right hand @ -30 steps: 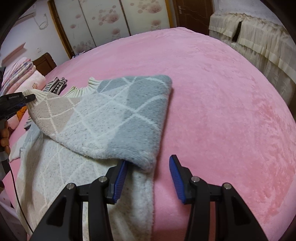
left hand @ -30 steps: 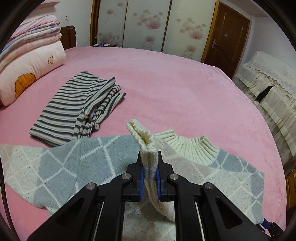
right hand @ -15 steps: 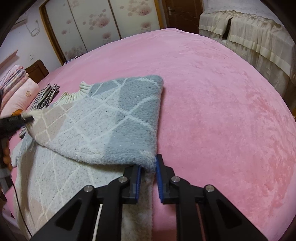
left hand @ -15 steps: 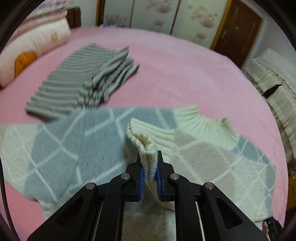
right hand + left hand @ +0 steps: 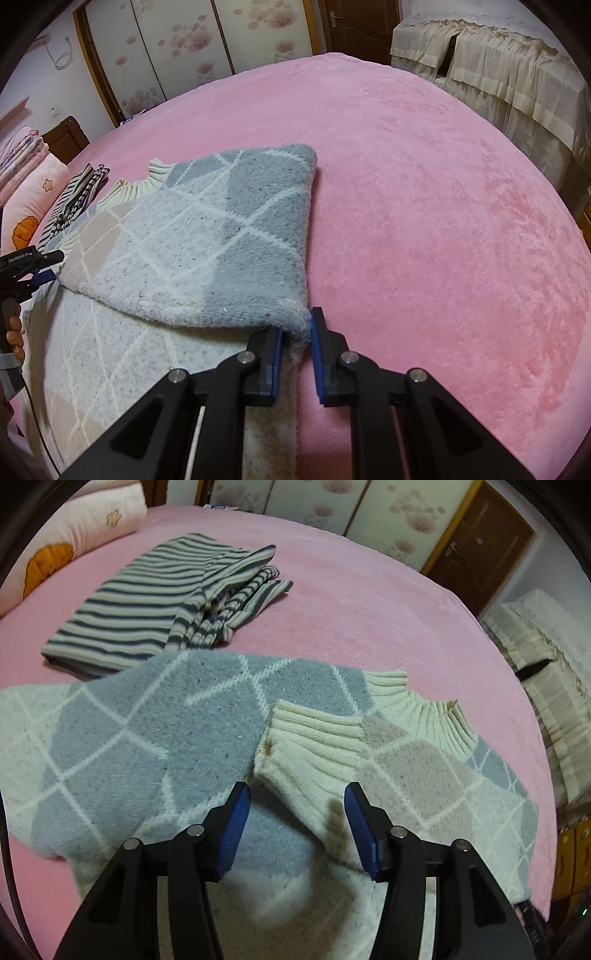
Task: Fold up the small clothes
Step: 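Open both tools and lift them away from the sweater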
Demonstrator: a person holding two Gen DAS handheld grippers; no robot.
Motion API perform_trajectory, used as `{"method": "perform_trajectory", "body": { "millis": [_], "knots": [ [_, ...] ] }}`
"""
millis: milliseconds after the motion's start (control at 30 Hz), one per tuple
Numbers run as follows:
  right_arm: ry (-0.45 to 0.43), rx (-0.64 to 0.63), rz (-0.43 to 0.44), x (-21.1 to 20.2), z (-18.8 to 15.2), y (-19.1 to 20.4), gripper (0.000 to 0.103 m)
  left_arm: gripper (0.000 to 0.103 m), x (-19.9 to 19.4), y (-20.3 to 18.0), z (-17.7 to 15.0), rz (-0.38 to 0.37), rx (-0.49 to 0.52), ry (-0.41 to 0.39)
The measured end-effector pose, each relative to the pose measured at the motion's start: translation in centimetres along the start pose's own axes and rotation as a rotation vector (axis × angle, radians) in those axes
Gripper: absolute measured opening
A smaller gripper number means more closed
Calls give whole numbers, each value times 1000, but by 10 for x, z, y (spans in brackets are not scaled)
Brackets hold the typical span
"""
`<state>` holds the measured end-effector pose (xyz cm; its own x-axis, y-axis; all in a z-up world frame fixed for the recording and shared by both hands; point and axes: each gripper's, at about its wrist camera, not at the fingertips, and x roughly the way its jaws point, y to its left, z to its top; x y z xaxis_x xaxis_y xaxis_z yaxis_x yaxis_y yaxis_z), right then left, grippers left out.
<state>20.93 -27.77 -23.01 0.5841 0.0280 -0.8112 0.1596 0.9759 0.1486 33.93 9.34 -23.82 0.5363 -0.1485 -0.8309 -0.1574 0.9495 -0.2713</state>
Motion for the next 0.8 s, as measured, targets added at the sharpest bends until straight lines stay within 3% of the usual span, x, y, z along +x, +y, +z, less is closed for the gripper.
{"method": "perform_trajectory", "body": {
  "millis": [200, 267, 433, 500, 567, 800],
  "knots": [
    [37, -3, 34, -5, 4, -1, 14, 52, -7, -2, -3, 30, 53, 24],
    [49, 2, 64, -14, 6, -5, 19, 52, -13, -4, -5, 30, 80, 25],
    [43, -77, 73, -46, 12, -6, 20, 52, -35, -14, -3, 25, 149, 7],
    [29, -95, 73, -58, 17, -7, 27, 52, -44, -18, 2, 12, 168, -4],
    [7, -102, 65, -67, 26, -8, 40, 52, -51, -23, 8, 7, 188, -16],
    [-30, -128, 45, -57, 76, -2, 43, 52, -46, -20, 41, 47, 167, -47]
  ]
}}
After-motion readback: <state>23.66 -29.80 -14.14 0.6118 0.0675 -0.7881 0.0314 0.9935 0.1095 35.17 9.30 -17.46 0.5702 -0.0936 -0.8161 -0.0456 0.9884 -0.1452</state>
